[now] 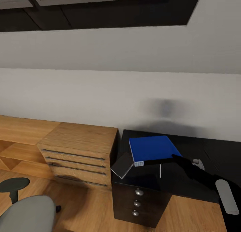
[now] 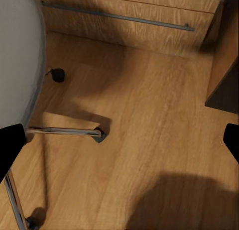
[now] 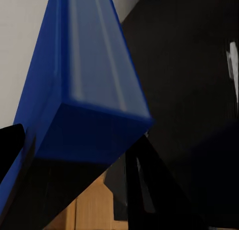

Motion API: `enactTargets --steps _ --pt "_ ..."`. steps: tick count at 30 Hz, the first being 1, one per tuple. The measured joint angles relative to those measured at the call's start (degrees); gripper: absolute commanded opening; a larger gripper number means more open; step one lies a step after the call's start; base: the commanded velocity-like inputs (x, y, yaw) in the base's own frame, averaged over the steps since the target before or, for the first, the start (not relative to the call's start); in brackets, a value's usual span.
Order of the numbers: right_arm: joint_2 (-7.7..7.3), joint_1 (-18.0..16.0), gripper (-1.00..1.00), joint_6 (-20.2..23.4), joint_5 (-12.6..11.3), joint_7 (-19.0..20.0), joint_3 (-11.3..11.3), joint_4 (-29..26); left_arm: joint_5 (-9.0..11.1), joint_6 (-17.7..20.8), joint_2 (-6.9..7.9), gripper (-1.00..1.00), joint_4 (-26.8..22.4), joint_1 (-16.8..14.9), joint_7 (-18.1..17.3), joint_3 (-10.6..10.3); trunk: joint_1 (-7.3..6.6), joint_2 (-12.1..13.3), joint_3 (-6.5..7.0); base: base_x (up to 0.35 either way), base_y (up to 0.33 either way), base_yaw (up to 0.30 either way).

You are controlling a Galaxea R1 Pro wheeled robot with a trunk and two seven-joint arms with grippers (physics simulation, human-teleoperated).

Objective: In the bedroom, organize the workspace by keeping the computer under the desk, ensuring the monitor is on the desk, placing the keyboard on the desk next to the monitor, placing the mouse on the desk next to the keyboard, moving the folder from the swivel chair onto the desk next to the mouse, stacking the notebook on top of the folder with the pen on top of the notebook, and positioning the swivel chair next to the desk.

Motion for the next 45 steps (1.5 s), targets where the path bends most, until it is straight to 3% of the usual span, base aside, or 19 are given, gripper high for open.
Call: enactTargets --steps 16,27,45 --pt "-0.05 0.0 -1.00 0.3 -0.1 0.3 -0.3 0.0 0.0 0.0 -0.01 1.00 0.0 0.0 0.0 -0.1 0.00 0.0 0.70 0.000 0.000 -0.274" --pt "-0.05 0.2 -1.00 0.6 -0.1 0.3 -3.4 0.0 0.0 0.0 -0.01 1.00 0.0 0.0 0.0 -0.1 0.00 0.0 1.21 0.000 0.000 -0.270" --pt "-0.05 0.2 -1.00 0.6 0.1 0.2 -4.9 0.1 -0.1 -0.1 -0.01 1.00 0.0 0.0 0.0 -0.1 0.00 0.0 1.80 0.000 0.000 -0.270"
